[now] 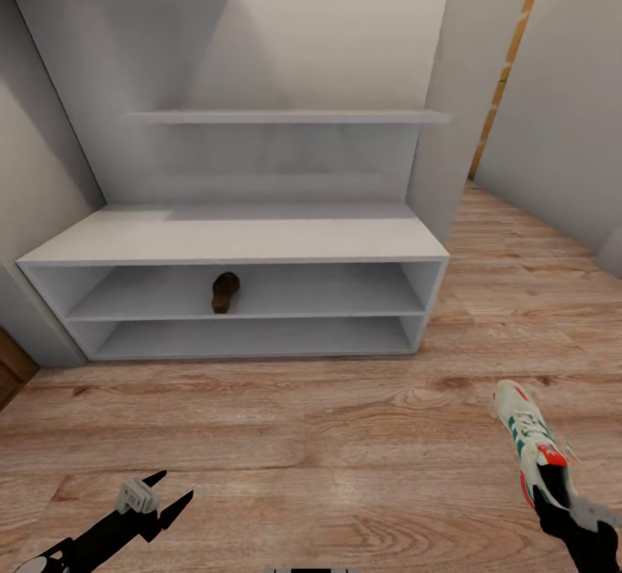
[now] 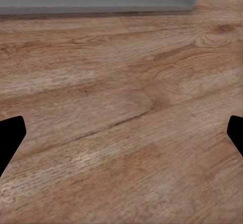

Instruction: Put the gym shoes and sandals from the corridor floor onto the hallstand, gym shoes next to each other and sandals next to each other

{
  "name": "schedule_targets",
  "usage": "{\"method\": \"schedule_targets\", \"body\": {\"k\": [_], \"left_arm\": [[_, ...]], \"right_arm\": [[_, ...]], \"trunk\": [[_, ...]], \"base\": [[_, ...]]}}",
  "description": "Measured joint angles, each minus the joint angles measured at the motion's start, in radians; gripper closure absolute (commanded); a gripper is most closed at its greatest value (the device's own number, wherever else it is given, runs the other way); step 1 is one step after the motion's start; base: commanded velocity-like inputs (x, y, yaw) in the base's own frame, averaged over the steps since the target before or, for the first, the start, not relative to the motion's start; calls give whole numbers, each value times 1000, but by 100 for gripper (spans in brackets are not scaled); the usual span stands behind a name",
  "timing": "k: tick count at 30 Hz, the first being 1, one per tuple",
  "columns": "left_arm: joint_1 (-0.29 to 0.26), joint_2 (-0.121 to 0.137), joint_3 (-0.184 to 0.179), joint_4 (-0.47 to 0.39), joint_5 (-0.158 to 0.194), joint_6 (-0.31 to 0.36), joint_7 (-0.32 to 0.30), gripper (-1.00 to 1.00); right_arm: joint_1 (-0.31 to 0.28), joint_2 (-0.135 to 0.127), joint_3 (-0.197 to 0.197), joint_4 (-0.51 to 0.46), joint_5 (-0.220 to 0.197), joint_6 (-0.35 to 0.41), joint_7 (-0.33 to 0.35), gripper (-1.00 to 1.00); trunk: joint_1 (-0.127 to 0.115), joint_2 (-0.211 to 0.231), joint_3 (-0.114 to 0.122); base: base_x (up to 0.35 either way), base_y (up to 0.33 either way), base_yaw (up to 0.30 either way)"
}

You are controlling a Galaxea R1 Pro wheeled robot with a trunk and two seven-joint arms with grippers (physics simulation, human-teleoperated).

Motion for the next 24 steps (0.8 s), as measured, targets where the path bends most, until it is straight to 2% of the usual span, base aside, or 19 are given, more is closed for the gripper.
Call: {"method": "schedule_targets", "body": {"k": [4, 8, 11, 12, 13, 15, 16, 17, 20, 24], "left_arm": [[0, -1, 0, 1, -5, 0, 0, -100], [0, 0, -1, 3, -8, 0, 0, -100], [0, 1, 0, 4, -9, 0, 0, -100], [0, 2, -1, 4, -9, 0, 0, -100], [0, 2, -1, 4, -10, 0, 0, -100], [0, 3, 0, 4, -10, 0, 0, -100], [0, 2, -1, 7, -10, 0, 2, -100], [0, 2, -1, 7, -10, 0, 2, -100], [0, 3, -3, 5, -10, 0, 0, -100], [0, 5, -3, 3, -10, -1, -5, -100]], "right_arm": [[0, 42, 20, -65, 86, 74, -1, 100], [-1, 77, 24, -175, 121, 179, 0, 100], [0, 94, 25, -276, 128, 275, -1, 100], [-1, 99, 26, -323, 131, 336, -1, 100], [-1, 106, 29, -422, 128, 489, -2, 100], [-1, 109, 29, -478, 127, 569, -4, 100], [-1, 124, 30, -539, 126, 645, -4, 100], [-1, 134, 29, -547, 131, 655, -5, 100], [0, 173, 28, -555, 198, 667, -19, 100], [-24, 248, 24, -554, 353, 683, -107, 100]], "trunk": [[0, 0, 0], [0, 0, 0], [0, 0, 0], [0, 0, 0], [0, 0, 0], [0, 0, 0], [0, 0, 0], [0, 0, 0], [0, 0, 0], [0, 0, 0]], "base": [[0, 0, 0], [0, 0, 0], [0, 0, 0], [0, 0, 0], [0, 0, 0], [0, 0, 0], [0, 0, 0], [0, 0, 0], [0, 0, 0], [0, 0, 0]]}}
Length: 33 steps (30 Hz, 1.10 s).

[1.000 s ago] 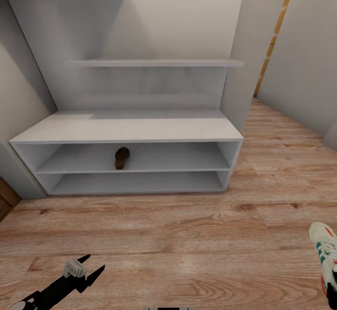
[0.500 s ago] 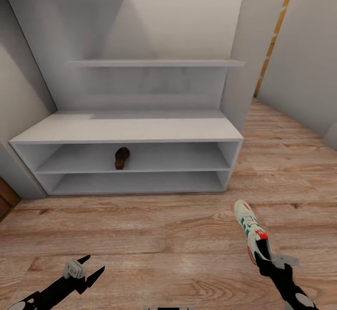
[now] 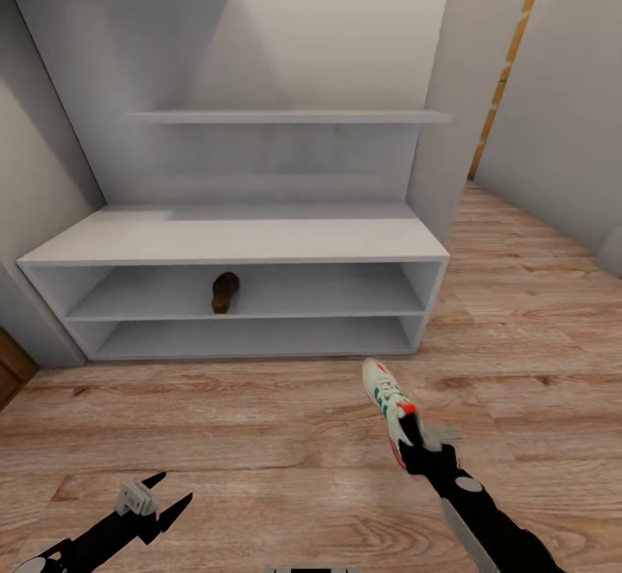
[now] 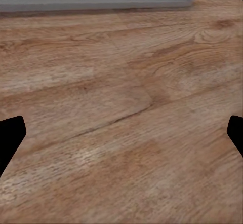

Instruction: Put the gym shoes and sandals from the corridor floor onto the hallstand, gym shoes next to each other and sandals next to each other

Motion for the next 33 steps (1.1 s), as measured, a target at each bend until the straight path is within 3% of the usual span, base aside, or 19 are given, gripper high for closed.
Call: {"method": "schedule_targets", "body": {"k": [3, 10, 12, 16, 17, 18, 19, 20, 22, 25, 26, 28, 33], "left_arm": [[0, -1, -5, -2, 0, 0, -2, -100], [0, -2, -10, -7, 0, -1, -13, -100], [-2, -2, -9, -8, 1, 0, -53, -100], [-12, -2, -8, -11, 1, 4, -191, -100], [-11, -6, -10, -67, -6, 11, -235, -100], [-11, -7, -11, -79, -10, 13, -239, -100], [-10, -8, -12, -93, -19, 16, -242, -100], [-9, -11, -12, -113, -49, 19, -244, -100], [-9, -12, -10, -115, -64, 21, -242, -100], [-9, -13, -10, -112, -69, 21, -239, -100], [-9, -13, -9, -111, -69, 21, -238, -100], [-9, -13, -9, -111, -69, 20, -238, -100], [-5, -13, -7, -106, -69, 18, -237, -100]], "right_arm": [[-38, 43, -1, 2, 43, 59, -53, 100], [-135, 96, -2, 9, 65, 196, -89, 100], [-179, 119, -2, 25, 67, 220, -106, 100], [-285, 180, 0, 99, 66, 240, -189, 100], [-364, 206, -2, 183, 53, 244, -210, 100], [-385, 208, -1, 149, 70, 246, -211, 100], [-401, 210, -2, 174, 62, 246, -212, 100], [-440, 214, -3, 195, 64, 248, -214, 100], [-474, 220, -6, 203, 58, 284, -215, 100], [-504, 231, -25, 205, 59, 338, -221, 100], [-518, 240, -60, 205, 69, 349, -260, 100], [-525, 246, -91, 206, 63, 350, -311, 100], [-530, 263, -118, 238, 51, 349, -376, 100]], "trunk": [[0, 0, 0], [0, 0, 0], [0, 0, 0], [0, 0, 0], [0, 0, 0], [0, 0, 0], [0, 0, 0], [0, 0, 0], [0, 0, 0], [0, 0, 0], [0, 0, 0], [0, 0, 0], [0, 0, 0]], "base": [[0, 0, 0], [0, 0, 0], [0, 0, 0], [0, 0, 0], [0, 0, 0], [0, 0, 0], [0, 0, 0], [0, 0, 0], [0, 0, 0], [0, 0, 0], [0, 0, 0], [0, 0, 0], [0, 0, 0]]}}
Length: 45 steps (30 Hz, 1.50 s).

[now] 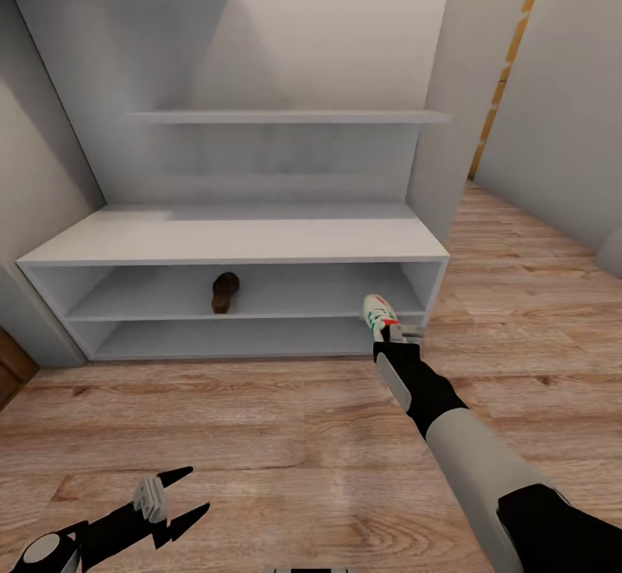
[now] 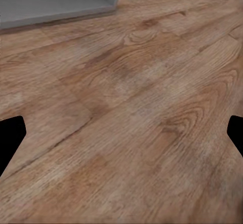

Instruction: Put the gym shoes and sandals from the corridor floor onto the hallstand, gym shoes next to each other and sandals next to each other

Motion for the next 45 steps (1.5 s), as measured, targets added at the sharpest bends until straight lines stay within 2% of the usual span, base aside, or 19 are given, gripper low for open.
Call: {"method": "schedule_targets", "body": {"k": [4, 7, 10, 17, 22, 35, 45], "left_arm": [[1, 3, 1, 13, -2, 5, 5, -100], [1, 3, 5, 13, -2, 8, 5, -100], [1, 3, 14, 13, -3, 11, 4, -100], [1, 3, 19, 13, -3, 14, 3, -100], [1, 3, 19, 13, -3, 14, 4, -100], [1, 3, 19, 13, -3, 13, 5, -100], [1, 3, 31, 13, -2, 12, -1, -100]], "right_arm": [[4, 19, -2, 16, -1, -4, 3, 100], [3, 20, -2, 20, -1, -4, 1, 100], [3, 16, -1, 27, -3, -4, 0, 100], [3, 12, -2, 30, -8, -5, 0, 100], [3, 13, -2, 30, -7, -5, 0, 100], [3, 13, -2, 30, -7, -5, 0, 100], [3, 13, -2, 31, -7, -5, -1, 100]], "trunk": [[0, 0, 0], [0, 0, 0], [0, 0, 0], [3, -2, -27], [3, -2, -32], [3, -2, -34], [3, -2, -34]], "base": [[0, 0, 0], [0, 0, 0], [0, 0, 0], [0, 0, 0], [0, 0, 0], [12, 0, 0], [260, 62, 0]]}}
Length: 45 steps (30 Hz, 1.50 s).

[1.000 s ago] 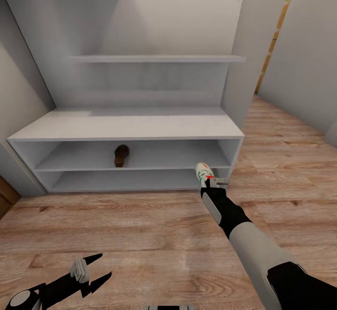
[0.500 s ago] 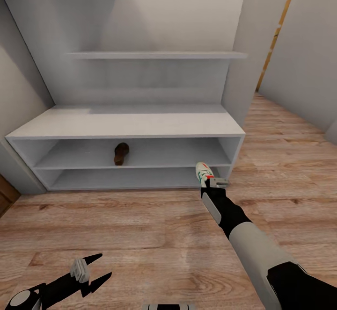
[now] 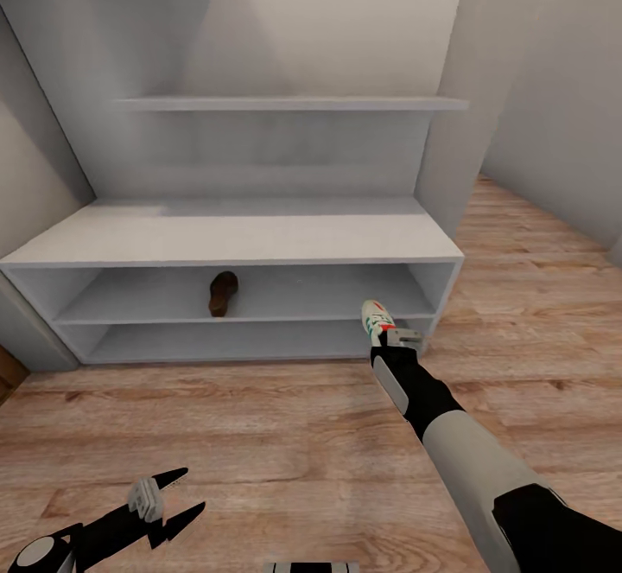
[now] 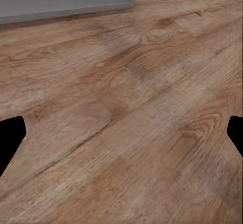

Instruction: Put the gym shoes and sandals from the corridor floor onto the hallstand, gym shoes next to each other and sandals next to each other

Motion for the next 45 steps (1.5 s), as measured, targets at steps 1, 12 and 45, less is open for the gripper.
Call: {"method": "schedule_targets", "body": {"k": [1, 12, 45], "left_arm": [[0, 0, 0, 0, 0, 0, 0, -100], [1, 0, 1, 0, 0, 0, -1, -100], [1, -2, -1, -3, -6, 1, 6, -100]], "right_arm": [[0, 0, 0, 0, 0, 0, 0, 100], [0, 0, 0, 1, 0, 0, 0, 100], [0, -9, 0, 19, -4, -12, -3, 100]], "trunk": [[0, 0, 0], [0, 0, 0], [4, -2, -31]], "base": [[315, 85, 0], [332, 72, 0], [41, 2, 0]]}}
